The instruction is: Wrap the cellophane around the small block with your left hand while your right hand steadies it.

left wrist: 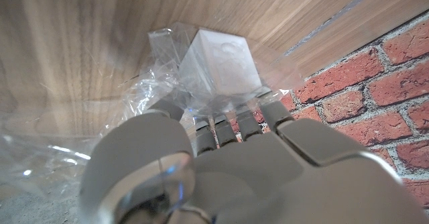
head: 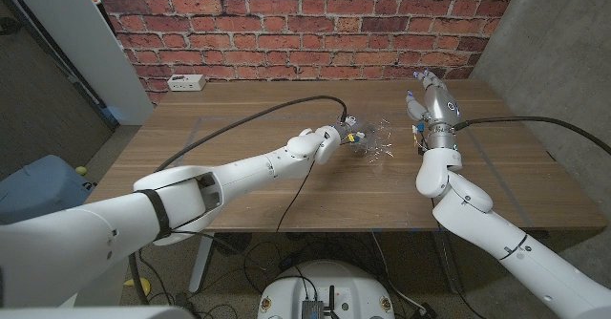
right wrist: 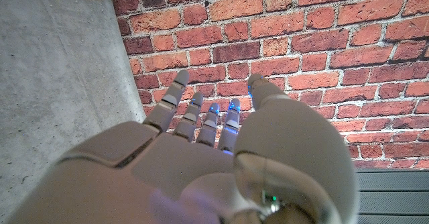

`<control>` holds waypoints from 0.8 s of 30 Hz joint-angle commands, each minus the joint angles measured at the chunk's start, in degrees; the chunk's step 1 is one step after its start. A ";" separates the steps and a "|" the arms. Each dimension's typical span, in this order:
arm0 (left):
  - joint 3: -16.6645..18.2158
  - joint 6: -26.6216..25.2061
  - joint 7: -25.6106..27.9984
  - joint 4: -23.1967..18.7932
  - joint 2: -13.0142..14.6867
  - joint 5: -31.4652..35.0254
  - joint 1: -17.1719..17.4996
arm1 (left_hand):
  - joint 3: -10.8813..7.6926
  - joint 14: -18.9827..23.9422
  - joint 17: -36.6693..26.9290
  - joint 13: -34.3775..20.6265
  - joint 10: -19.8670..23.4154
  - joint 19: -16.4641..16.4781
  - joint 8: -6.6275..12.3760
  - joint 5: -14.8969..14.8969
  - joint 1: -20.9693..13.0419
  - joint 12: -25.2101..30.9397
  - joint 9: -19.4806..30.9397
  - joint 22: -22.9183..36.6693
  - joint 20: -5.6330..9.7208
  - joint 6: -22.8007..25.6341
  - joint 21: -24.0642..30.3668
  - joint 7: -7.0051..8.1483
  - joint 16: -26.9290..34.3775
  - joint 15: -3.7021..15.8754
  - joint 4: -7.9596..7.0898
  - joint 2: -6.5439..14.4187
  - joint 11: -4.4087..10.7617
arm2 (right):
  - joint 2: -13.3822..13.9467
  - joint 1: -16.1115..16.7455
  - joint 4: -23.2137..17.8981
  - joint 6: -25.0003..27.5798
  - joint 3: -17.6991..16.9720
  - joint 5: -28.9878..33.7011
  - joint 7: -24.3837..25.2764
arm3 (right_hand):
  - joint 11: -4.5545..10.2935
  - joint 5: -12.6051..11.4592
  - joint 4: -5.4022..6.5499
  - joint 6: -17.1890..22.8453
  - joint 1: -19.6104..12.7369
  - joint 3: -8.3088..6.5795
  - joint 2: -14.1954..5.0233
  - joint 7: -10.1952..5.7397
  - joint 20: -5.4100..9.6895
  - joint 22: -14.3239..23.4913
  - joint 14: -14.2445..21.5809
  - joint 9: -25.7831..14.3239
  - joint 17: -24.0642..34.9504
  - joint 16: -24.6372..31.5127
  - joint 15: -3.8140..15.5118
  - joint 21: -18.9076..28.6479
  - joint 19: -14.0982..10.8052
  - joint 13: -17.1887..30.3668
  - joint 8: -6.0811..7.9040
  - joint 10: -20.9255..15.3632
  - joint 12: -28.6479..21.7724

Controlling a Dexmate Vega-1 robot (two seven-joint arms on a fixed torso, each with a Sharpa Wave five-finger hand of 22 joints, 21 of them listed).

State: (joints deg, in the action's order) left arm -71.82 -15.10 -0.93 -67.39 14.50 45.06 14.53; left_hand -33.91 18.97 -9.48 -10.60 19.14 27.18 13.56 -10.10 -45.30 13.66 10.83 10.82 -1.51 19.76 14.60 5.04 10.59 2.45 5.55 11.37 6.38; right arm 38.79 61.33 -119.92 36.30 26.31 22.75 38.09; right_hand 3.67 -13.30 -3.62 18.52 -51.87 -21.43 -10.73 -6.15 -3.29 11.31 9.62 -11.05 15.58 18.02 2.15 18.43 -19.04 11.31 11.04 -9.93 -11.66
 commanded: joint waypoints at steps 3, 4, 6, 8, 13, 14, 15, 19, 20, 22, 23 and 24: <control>0.43 -3.48 0.19 -3.31 1.06 1.68 1.42 | 4.00 -3.23 -0.09 -0.41 -0.11 -9.36 -2.06 0.48 4.65 -1.12 0.09 0.24 -6.49 -1.04 -3.41 1.51 -0.92 1.31 -1.15 -3.78 -1.46 | 0.03 0.95 -0.89 0.38 -0.33 0.44 0.56 | -0.04 0.00 0.11 0.21 0.40 0.16 -0.06 0.07 -0.17 0.13 0.72 -0.14 0.31 0.29 3.18 0.32 -0.26 0.35 0.14 -0.65 -0.28; 0.73 -3.72 0.58 -3.83 1.32 1.68 1.68 | 5.47 -5.26 -0.10 -0.50 -1.37 -12.45 -2.68 0.46 6.14 -1.73 0.05 0.23 -7.91 -2.26 -4.02 2.25 -0.98 0.73 -1.24 -4.69 -1.57 | 0.11 1.04 -0.94 0.32 -0.34 0.48 0.57 | -0.08 0.00 0.13 0.21 0.41 0.15 -0.09 0.09 -0.15 0.13 0.70 -0.14 0.32 0.29 3.21 0.32 -0.25 0.35 0.14 -0.64 -0.28; 1.38 -4.05 1.06 -4.64 1.72 1.49 2.02 | 7.64 -7.60 -0.25 -0.65 -3.09 -16.24 -2.93 0.46 9.14 -2.19 0.04 0.21 -10.10 -3.57 -4.26 3.05 -0.82 -0.78 -2.05 -5.79 -2.05 | 0.00 1.17 -1.09 0.50 -0.40 0.48 0.62 | -0.11 0.01 0.13 0.19 0.43 0.15 -0.08 0.07 -0.14 0.13 0.71 -0.14 0.32 0.30 3.18 0.32 -0.24 0.35 0.13 -0.71 -0.30; 1.67 -4.40 1.26 -5.21 2.02 1.68 2.13 | 8.94 -10.38 -0.29 -0.78 -5.28 -19.10 -3.27 0.33 11.12 -2.59 0.00 0.22 -10.81 -5.56 -4.23 3.40 -1.05 -1.95 -2.31 -6.49 -2.53 | -0.07 1.36 -1.21 0.48 -0.52 0.44 0.77 | -0.10 0.01 0.14 0.19 0.45 0.15 -0.10 0.03 -0.13 0.13 0.70 -0.14 0.33 0.31 3.22 0.32 -0.23 0.35 0.13 -0.69 -0.29; 2.12 -4.56 1.19 -6.57 2.89 2.08 2.31 | 10.79 -13.31 -0.46 -0.90 -8.04 -22.90 -3.32 0.42 14.20 -2.78 -0.02 0.21 -10.87 -7.24 -4.40 3.82 -0.90 -3.41 -3.05 -7.52 -2.86 | 0.14 1.75 -1.51 0.30 -0.66 0.48 0.77 | 0.01 0.02 0.13 0.23 0.50 0.14 -0.08 0.08 -0.14 0.12 0.74 -0.14 0.33 0.35 3.26 0.34 -0.23 0.35 0.15 -0.69 -0.28; 2.33 -4.53 1.23 -6.92 3.08 2.00 2.45 | 11.73 -14.35 -0.54 -0.94 -8.95 -23.93 -3.37 0.47 15.79 -2.75 -0.02 0.22 -10.92 -8.08 -4.28 4.16 -0.86 -3.77 -3.56 -8.14 -3.09 | 0.18 1.82 -1.56 0.30 -0.69 0.51 0.78 | -0.03 0.02 0.11 0.22 0.50 0.13 -0.08 0.10 -0.18 0.12 0.75 -0.14 0.33 0.36 3.26 0.34 -0.22 0.35 0.14 -0.70 -0.28; 2.49 -4.44 1.10 -7.27 3.28 1.93 2.52 | 12.47 -14.90 -0.60 -0.97 -9.65 -24.81 -3.39 0.46 17.16 -2.73 0.01 0.22 -10.91 -8.82 -4.26 4.06 -0.73 -3.79 -4.06 -8.55 -3.20 | 0.14 1.94 -1.62 0.31 -0.73 0.53 0.88 | -0.02 0.02 0.11 0.23 0.50 0.13 -0.08 0.11 -0.15 0.12 0.75 -0.14 0.33 0.36 3.26 0.34 -0.23 0.35 0.14 -0.70 -0.28; 3.15 -4.17 0.79 -8.62 4.05 1.78 2.89 | 14.44 -17.06 -0.71 -1.03 -11.86 -27.25 -3.31 0.18 21.05 -2.68 -0.01 0.25 -10.91 -10.43 -4.10 4.25 -0.69 -4.82 -5.43 -9.85 -3.63 | 0.17 2.30 -1.77 0.10 -0.91 0.51 1.05 | -0.07 0.04 0.14 0.24 0.58 0.16 -0.05 0.14 -0.17 0.12 0.72 -0.14 0.33 0.37 3.21 0.36 -0.25 0.35 0.15 -0.71 -0.28; 3.36 -4.12 0.94 -8.94 4.23 1.75 3.06 | 14.64 -17.24 -0.72 -1.04 -12.08 -27.53 -3.36 0.16 21.42 -2.68 -0.01 0.25 -10.90 -10.72 -4.11 4.19 -0.67 -4.91 -5.55 -10.02 -3.87 | 0.09 2.38 -1.81 0.10 -0.98 0.48 1.14 | -0.07 0.04 0.15 0.23 0.60 0.17 -0.04 0.14 -0.16 0.12 0.73 -0.14 0.33 0.37 3.21 0.36 -0.24 0.35 0.14 -0.69 -0.27; 3.91 -3.96 0.98 -9.75 4.66 1.49 3.40 | 15.35 -18.26 -0.74 -1.07 -13.73 -28.53 -3.57 -0.01 22.84 -2.85 -0.03 0.29 -10.90 -12.24 -4.01 4.21 -0.66 -5.26 -5.99 -10.51 -4.42 | 0.07 2.55 -1.89 0.02 -1.07 0.48 1.24 | -0.08 0.05 0.14 0.25 0.60 0.16 -0.03 0.12 -0.16 0.12 0.75 -0.14 0.33 0.38 3.22 0.36 -0.24 0.35 0.15 -0.68 -0.27; 4.18 -3.91 1.09 -10.09 4.84 1.39 3.58 | 15.51 -18.44 -0.75 -1.07 -14.12 -28.70 -3.56 -0.03 23.16 -2.91 -0.03 0.30 -10.90 -12.42 -3.99 4.21 -0.66 -5.35 -6.10 -10.62 -4.52 | 0.44 2.67 -1.97 -0.33 -1.07 0.52 1.07 | -0.09 0.05 0.14 0.27 0.61 0.17 -0.04 0.12 -0.19 0.12 0.75 -0.14 0.33 0.39 3.19 0.36 -0.22 0.35 0.16 -0.68 -0.26; 4.55 -3.74 1.45 -10.39 5.02 1.18 3.83 | 16.04 -19.22 -0.77 -1.09 -14.98 -29.43 -3.63 -0.10 24.20 -2.90 -0.02 0.33 -10.89 -13.46 -3.98 4.24 -0.67 -5.43 -6.46 -10.98 -4.57 | 0.11 2.72 -1.98 -0.11 -1.10 0.56 1.34 | -0.09 0.05 0.15 0.26 0.63 0.17 -0.04 0.14 -0.18 0.12 0.72 -0.14 0.34 0.38 3.19 0.37 -0.25 0.35 0.15 -0.68 -0.26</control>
State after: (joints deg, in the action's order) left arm -69.53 -19.03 -0.20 -74.09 17.54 46.69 16.93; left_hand -18.63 0.99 -10.02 -11.53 5.42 -1.13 10.35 -9.79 -22.75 10.99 10.66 10.82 -12.14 7.73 10.36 9.10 9.76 -2.78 -0.51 0.71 2.04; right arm 38.89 63.13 -121.40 36.61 25.59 23.18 38.95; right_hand 3.36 -13.30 -3.62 18.52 -51.88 -21.43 -10.73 -6.15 -3.29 11.31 9.62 -11.05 15.85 18.02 2.15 18.42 -19.04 11.61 11.04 -10.24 -11.66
